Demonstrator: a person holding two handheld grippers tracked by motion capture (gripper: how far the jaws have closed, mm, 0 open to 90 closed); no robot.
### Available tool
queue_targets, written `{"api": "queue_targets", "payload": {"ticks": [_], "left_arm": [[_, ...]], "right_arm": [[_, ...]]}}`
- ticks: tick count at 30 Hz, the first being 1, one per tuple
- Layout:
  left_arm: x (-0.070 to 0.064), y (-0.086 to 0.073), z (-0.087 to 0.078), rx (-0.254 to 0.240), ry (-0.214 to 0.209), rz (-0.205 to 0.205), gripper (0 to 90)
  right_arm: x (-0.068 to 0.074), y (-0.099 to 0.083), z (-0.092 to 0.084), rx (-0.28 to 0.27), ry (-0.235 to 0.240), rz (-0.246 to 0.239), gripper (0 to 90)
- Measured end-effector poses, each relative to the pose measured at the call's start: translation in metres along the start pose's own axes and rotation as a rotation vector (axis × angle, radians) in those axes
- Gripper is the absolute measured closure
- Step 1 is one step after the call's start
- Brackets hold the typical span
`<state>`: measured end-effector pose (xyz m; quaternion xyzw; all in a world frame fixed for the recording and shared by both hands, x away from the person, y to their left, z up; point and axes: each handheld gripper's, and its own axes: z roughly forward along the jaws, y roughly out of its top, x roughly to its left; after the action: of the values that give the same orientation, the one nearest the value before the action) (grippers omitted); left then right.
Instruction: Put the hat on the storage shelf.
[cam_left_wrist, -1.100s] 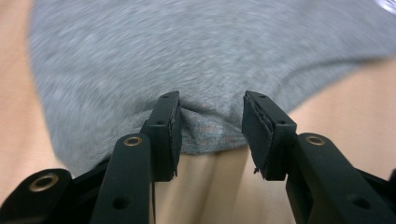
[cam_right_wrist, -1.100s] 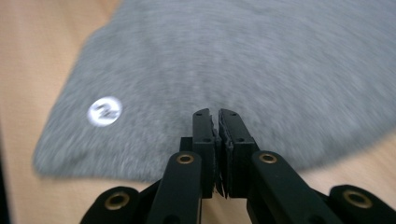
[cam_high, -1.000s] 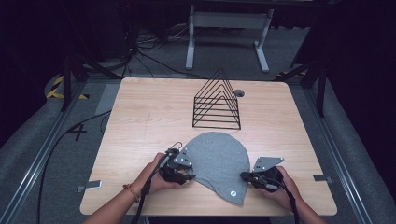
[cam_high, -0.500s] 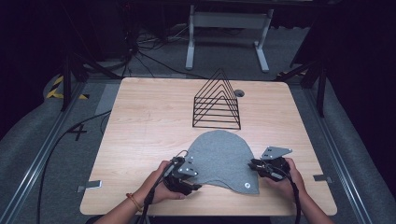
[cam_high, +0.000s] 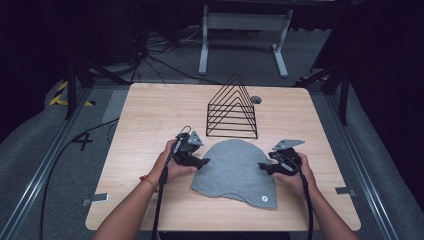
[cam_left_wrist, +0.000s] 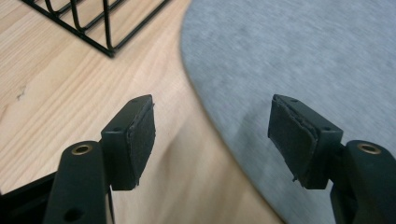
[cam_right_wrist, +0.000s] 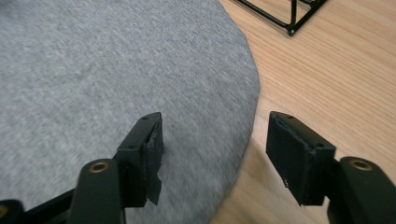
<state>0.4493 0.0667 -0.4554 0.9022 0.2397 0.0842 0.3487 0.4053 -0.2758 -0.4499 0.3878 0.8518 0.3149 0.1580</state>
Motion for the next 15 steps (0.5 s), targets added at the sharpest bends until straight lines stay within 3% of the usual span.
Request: {"api": "queue_targets", "payload": {"ticks": [4,7,10,15], "left_arm": [[0.003,0.006,0.016,0.019,-0.017,-0.01,30.3],[0.002,0.008,0.02,0.004,-0.014,-0.015,29.2],[-0.003,0.008,0.02,0.002,-0.018,-0.007,28.1],[-0.015,0.005,0.016,-0.01,-0.059,0.02,48.0]], "right_arm": [[-0.002,0.004,0.009,0.018,-0.021,0.025,31.5],[-0.004,0.004,0.011,0.013,-0.022,0.047,30.1],[-0.002,0.004,0.009,0.019,-0.003,0.021,40.2],[0.004,0.006,0.008,0.022,0.018,0.007,56.8]]}}
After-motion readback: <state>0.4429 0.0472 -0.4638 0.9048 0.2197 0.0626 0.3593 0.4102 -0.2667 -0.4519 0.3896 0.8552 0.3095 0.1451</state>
